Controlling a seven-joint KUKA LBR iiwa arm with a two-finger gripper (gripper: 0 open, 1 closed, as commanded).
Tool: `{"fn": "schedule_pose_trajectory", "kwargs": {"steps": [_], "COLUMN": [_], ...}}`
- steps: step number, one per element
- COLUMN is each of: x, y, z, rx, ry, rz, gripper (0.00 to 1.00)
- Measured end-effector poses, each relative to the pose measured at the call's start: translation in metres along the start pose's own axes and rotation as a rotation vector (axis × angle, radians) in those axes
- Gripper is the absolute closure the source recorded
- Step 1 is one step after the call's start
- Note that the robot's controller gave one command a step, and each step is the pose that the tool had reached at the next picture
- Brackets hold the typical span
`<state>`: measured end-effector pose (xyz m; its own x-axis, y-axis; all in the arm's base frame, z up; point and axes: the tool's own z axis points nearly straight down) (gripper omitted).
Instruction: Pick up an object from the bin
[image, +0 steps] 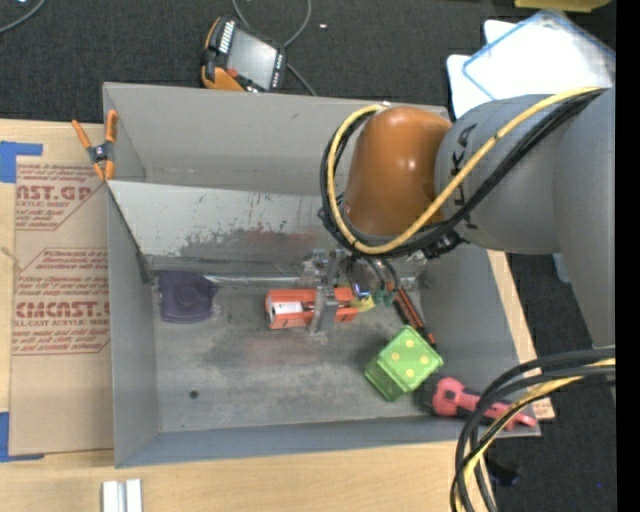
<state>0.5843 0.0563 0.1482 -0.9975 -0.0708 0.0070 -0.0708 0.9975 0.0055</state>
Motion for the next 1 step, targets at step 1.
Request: {"fn": "schedule_pose_trajectory", "kwargs": {"steps": [1], "x": [-0.001], "y": [0.0003], "z": [-0.0352], "rx": [0.0], "ry": [-0.005], "rz": [0.0], "gripper": [1.0]}}
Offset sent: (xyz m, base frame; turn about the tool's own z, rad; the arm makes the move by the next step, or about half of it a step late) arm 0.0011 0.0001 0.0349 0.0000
